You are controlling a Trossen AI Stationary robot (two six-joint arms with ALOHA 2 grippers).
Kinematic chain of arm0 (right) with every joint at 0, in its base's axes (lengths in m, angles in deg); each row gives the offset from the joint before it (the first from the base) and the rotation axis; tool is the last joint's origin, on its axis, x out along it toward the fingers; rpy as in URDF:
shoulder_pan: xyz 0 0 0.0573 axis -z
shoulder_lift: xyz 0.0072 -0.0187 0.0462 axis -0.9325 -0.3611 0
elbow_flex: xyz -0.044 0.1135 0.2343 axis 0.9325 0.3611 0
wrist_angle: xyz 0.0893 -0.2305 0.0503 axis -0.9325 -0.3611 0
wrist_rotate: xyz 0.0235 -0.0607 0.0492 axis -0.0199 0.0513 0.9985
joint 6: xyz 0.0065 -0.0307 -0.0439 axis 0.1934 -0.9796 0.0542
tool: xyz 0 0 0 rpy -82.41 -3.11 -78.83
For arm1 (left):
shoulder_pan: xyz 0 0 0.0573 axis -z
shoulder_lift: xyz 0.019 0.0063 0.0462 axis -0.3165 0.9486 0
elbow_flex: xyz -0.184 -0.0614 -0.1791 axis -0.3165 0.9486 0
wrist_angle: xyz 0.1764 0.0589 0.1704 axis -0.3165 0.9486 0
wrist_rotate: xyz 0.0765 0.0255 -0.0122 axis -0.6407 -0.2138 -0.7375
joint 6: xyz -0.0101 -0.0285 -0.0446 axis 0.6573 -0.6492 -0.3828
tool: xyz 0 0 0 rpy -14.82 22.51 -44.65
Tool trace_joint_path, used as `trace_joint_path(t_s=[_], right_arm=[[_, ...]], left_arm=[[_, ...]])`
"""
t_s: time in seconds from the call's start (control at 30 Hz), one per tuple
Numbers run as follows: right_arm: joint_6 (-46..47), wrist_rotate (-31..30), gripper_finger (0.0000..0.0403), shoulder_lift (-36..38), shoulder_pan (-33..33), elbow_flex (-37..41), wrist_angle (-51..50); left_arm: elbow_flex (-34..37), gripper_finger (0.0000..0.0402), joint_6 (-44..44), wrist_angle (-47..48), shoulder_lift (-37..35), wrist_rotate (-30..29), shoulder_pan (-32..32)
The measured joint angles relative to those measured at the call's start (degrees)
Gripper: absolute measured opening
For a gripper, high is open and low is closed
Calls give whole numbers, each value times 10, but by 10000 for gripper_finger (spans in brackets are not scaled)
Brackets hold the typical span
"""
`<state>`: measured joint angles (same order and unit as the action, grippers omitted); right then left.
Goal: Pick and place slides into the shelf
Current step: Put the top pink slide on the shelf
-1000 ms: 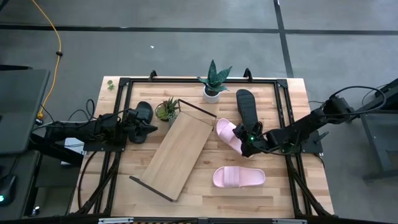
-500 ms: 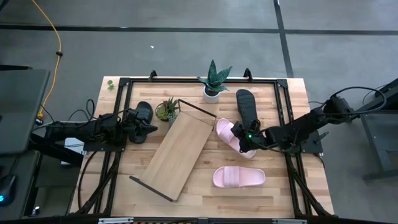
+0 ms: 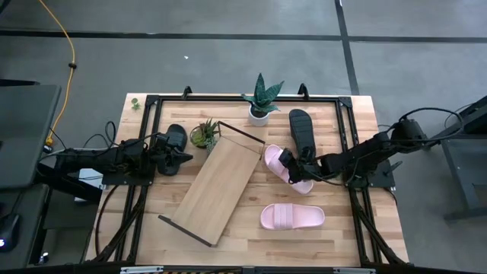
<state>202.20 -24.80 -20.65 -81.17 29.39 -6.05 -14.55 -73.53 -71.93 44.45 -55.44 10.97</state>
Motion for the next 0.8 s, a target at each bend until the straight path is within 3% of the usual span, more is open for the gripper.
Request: trace_joint_path(t_s=[0.37, 0.8], right_arm=[[-22, 2, 154, -29, 0, 0, 46], [-27, -1, 87, -29, -1, 0, 46]], left_arm=[[0, 1, 0, 0, 0, 4, 0], [0, 1, 0, 0, 0, 4, 0]])
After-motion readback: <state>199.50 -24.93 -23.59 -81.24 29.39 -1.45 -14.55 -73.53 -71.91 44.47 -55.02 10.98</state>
